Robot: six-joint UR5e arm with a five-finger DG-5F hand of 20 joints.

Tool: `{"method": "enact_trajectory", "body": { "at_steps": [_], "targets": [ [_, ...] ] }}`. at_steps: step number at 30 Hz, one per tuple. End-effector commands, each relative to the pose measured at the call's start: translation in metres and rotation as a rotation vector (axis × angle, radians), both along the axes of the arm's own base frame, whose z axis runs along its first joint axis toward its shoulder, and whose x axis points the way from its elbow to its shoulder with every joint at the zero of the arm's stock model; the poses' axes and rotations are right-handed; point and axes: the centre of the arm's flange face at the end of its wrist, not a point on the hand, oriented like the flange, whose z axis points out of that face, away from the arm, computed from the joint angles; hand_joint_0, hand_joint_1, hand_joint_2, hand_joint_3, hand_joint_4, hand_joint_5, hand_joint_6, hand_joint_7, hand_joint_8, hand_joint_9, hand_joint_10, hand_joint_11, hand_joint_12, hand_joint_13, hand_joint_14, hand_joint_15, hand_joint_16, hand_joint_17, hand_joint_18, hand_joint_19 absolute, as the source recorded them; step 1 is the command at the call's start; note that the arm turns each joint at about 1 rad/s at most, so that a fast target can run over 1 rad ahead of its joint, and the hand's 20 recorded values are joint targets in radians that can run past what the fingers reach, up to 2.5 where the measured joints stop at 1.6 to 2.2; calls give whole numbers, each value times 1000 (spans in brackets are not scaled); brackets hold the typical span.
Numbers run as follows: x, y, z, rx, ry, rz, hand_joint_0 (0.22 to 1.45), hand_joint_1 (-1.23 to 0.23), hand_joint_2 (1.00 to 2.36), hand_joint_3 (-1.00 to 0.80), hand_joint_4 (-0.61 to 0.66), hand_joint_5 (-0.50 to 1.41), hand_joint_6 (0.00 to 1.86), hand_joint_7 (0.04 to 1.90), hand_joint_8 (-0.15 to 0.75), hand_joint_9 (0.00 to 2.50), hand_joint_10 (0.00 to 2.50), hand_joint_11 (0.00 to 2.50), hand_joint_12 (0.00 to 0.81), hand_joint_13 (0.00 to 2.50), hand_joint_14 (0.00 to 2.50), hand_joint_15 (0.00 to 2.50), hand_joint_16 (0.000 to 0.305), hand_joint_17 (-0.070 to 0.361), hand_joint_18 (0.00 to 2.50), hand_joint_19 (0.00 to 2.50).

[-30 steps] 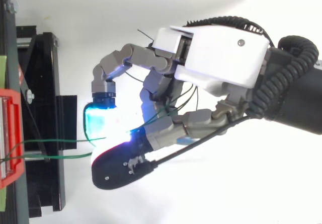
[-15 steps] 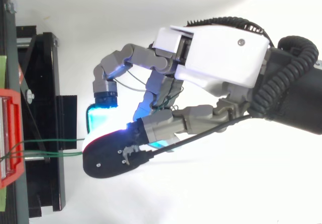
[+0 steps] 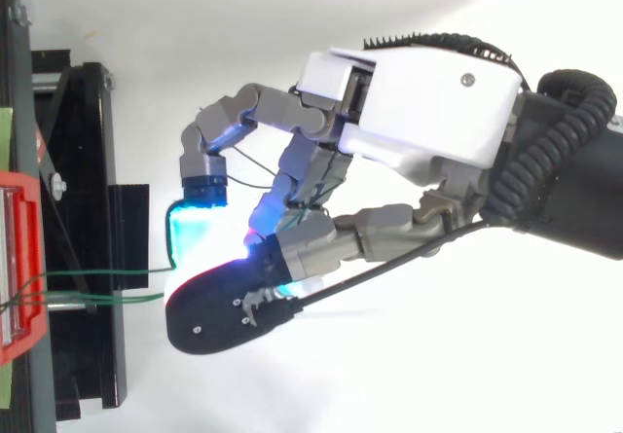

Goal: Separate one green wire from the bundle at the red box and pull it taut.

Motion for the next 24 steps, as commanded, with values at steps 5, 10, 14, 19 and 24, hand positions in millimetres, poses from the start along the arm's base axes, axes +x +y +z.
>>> {"method": "enact_trajectory", "body": {
  "at_steps": [5,10,14,19,24],
  "targets": [
    [0,0,0,-2,1,0,587,-796,1004,-459,162,-174,859,1103,311,1226,26,1262,436,1123,29,940,59,133,814,741],
    [0,0,0,-1,0,0,626,-798,1015,-329,139,-174,860,1126,308,1209,24,1247,432,1097,28,933,58,131,805,744],
    [0,0,-1,-3,0,1,637,-812,1016,-303,137,-178,867,1128,308,1177,25,1224,433,1028,30,883,59,132,785,724],
    [0,0,-1,-3,0,1,683,-909,1009,-400,149,-184,877,1107,299,1128,24,1178,432,884,27,741,58,130,737,664],
    [0,0,-1,-3,2,1,703,-933,1000,-500,160,-184,882,1087,303,1113,24,1161,425,842,27,694,58,130,724,644]
  ]
}}
